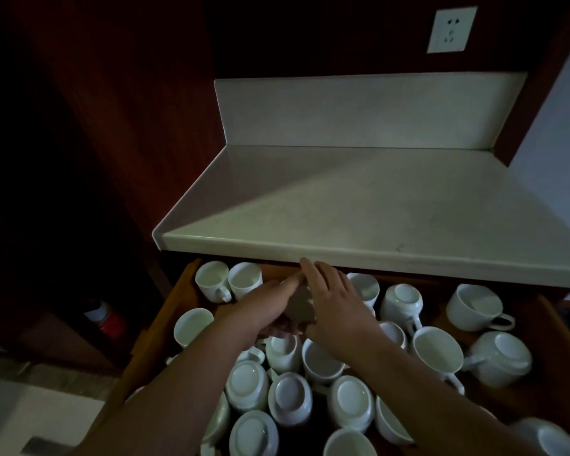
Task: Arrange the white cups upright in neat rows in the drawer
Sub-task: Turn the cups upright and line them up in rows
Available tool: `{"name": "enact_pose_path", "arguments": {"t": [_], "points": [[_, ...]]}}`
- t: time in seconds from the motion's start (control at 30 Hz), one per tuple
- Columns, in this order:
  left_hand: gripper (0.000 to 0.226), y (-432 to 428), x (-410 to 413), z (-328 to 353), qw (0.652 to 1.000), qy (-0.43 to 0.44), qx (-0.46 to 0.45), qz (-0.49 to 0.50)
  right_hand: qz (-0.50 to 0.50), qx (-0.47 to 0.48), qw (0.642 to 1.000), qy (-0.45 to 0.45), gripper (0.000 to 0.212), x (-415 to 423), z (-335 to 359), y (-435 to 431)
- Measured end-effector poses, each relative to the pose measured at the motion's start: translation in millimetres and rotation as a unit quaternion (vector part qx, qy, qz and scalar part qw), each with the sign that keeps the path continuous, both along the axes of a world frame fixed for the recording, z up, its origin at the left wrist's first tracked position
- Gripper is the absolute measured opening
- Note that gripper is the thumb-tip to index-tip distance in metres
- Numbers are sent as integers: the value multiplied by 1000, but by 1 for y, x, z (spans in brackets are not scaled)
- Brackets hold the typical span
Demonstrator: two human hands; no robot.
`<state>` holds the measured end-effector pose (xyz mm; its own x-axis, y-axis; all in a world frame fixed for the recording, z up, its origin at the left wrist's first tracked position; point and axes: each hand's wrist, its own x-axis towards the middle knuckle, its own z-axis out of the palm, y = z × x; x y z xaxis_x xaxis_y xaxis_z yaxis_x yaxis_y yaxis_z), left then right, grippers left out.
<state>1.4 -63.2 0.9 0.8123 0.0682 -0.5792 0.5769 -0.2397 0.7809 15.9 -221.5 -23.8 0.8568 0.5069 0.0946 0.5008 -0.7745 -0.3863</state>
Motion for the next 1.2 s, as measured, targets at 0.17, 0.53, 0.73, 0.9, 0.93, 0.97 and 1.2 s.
{"name": "enact_pose_path", "arguments": {"t": [0.17, 0.53, 0.73, 0.9, 0.93, 0.97, 1.2], "points": [[58, 11, 4, 8, 994, -42, 19, -100, -49, 4, 998, 50, 119, 3, -8, -5], [25, 61, 33, -44, 862, -272, 329, -275, -229, 134, 956, 121, 84, 17, -36, -37], [20, 64, 49, -57, 740, -243, 431, -456, -239, 96, 950, 179, 81, 26, -52, -19], [12, 63, 54, -54, 673, -265, 472, -504, -231, 93, 950, 189, 92, 34, -59, -1], [12, 62, 54, -53, 661, -270, 478, -512, -227, 83, 951, 192, 93, 36, -60, 2], [12, 61, 54, -51, 649, -277, 482, -520, -223, 75, 953, 192, 94, 38, -61, 5], [15, 62, 57, -59, 609, -277, 491, -558, -239, 67, 946, 207, 105, 44, -67, 13]]}}
